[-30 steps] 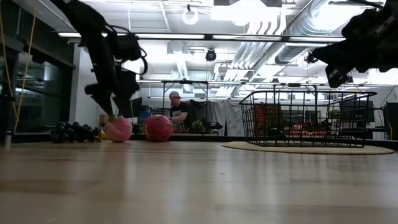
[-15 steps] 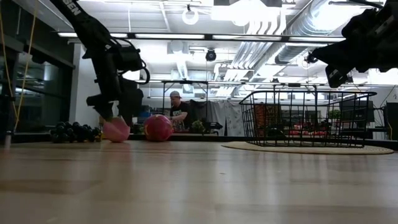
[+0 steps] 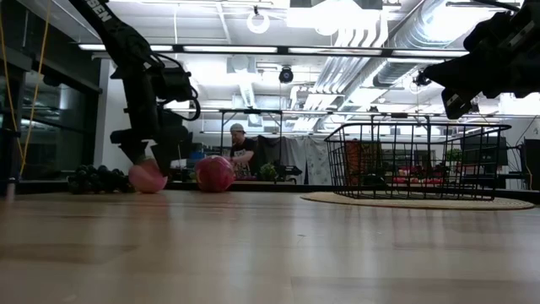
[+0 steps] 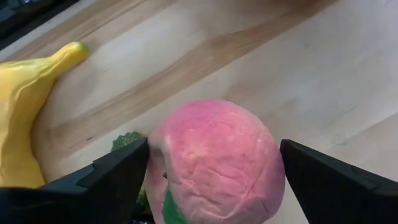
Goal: Build produce basket
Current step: Put the peach into the wire basket
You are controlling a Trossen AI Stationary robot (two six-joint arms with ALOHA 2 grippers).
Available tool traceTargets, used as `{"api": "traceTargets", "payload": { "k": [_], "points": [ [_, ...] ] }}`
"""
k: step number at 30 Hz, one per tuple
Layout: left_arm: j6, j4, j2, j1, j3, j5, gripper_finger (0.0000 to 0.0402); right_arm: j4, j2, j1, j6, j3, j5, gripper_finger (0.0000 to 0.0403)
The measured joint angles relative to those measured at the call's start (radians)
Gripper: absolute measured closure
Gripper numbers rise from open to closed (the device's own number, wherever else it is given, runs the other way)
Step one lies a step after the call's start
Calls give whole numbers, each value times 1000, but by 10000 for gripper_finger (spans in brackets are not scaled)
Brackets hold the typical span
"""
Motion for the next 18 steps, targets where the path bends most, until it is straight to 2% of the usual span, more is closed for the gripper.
{"api": "traceTargets", "payload": {
  "k": [7,11,18],
  "points": [
    [-21,-6,-2,-2,1,-3,123,0,0,0,0,0,0,402],
    [-25,-1,-17,-1,0,32,159,0,0,0,0,0,0,402],
    [-19,7,-120,-35,73,106,176,0,0,0,0,0,0,402]
  ]
}}
